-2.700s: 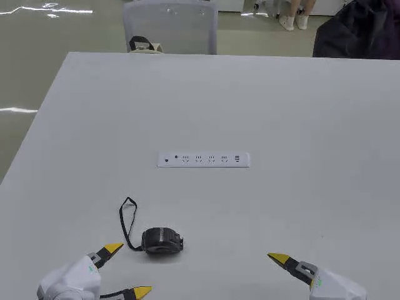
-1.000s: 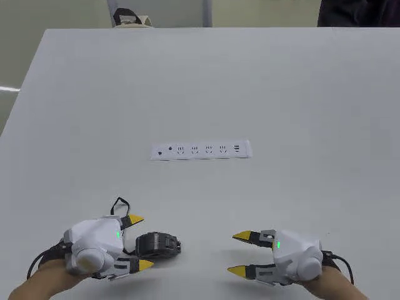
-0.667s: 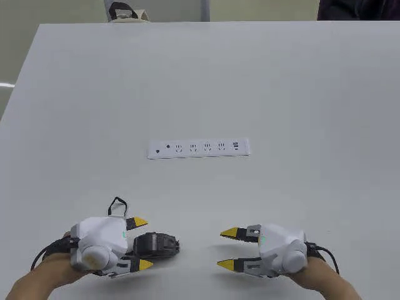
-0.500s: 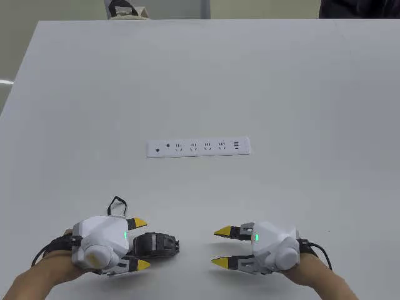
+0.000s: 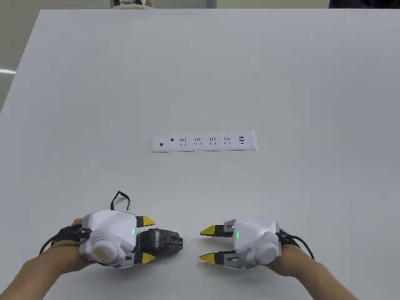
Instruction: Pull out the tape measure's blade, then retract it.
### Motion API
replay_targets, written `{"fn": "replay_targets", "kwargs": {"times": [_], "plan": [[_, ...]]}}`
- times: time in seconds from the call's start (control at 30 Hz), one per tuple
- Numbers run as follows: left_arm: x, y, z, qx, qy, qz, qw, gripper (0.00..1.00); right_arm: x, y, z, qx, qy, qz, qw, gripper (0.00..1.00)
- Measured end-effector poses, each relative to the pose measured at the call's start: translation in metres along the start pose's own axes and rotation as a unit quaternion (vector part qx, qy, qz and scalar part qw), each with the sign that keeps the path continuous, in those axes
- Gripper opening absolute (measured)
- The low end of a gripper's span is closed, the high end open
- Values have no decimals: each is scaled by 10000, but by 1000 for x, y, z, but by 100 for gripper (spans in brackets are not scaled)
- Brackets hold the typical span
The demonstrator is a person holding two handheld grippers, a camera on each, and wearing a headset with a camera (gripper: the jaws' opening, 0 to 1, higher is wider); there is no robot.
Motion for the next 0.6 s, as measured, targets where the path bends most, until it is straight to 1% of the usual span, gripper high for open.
{"fn": "replay_targets", "kwargs": {"times": [0.03, 0.13, 0.17, 0.2, 0.23, 0.43, 0.53, 0.6], "plan": [[2, 1, 0, 12, 23, 7, 10000, 36, -1, 1, 1, -12, -5, -2, 10000, 27], [2, 3, 2, 79, 98, 17, 9999, 35, -2, 7, 6, -34, -37, -18, 10000, 26], [3, 4, 3, 115, 150, 25, 9998, 34, -3, 8, 8, -42, -48, -16, 10000, 25], [2, 4, 3, 79, 293, 69, 9995, 34, -5, 9, 10, -51, -63, -17, 10000, 25], [2, 4, 4, 70, 325, 62, 9994, 34, -6, 10, 11, -64, -72, -14, 10000, 25], [2, 3, 3, 60, 206, 43, 9998, 33, -8, 24, 18, -227, -173, -87, 9996, 22], [2, 3, 3, 62, 157, 33, 9999, 32, -9, 30, 17, -349, -174, -129, 9992, 22], [3, 3, 2, 67, 130, 44, 9999, 32, -9, 34, 17, -396, -209, -175, 9988, 21]]}}
Point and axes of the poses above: the centre of the closed fingertips' face, and the gripper's own axes: y roughly forward along the fingers, z roughly to its right, x roughly out of its underside, the point moved 2 cm from there along -y, roughly backward along the fingers, and after that the axes turned 15 degrees about -x, right-handed, at the moved point
